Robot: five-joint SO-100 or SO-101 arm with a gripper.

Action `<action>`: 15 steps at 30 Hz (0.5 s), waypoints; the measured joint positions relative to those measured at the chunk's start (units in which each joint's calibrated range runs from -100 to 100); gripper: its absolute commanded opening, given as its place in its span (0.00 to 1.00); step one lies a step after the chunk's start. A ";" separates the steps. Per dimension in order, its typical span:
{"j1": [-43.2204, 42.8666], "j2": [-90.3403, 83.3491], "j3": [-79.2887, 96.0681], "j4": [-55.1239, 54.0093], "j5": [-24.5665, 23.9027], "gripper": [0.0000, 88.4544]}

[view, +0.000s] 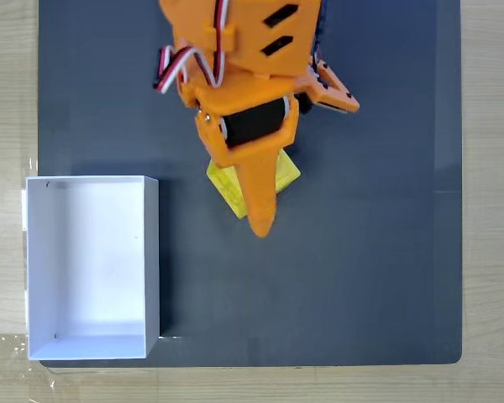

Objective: Grasp a yellow block and put it in the box

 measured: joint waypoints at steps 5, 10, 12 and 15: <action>-0.27 -2.02 0.09 -8.31 -2.48 0.36; -0.27 -2.19 0.09 -5.45 -2.69 0.36; -0.27 -2.28 0.09 -0.87 -2.75 0.36; -0.27 -2.28 0.09 8.14 -3.01 0.36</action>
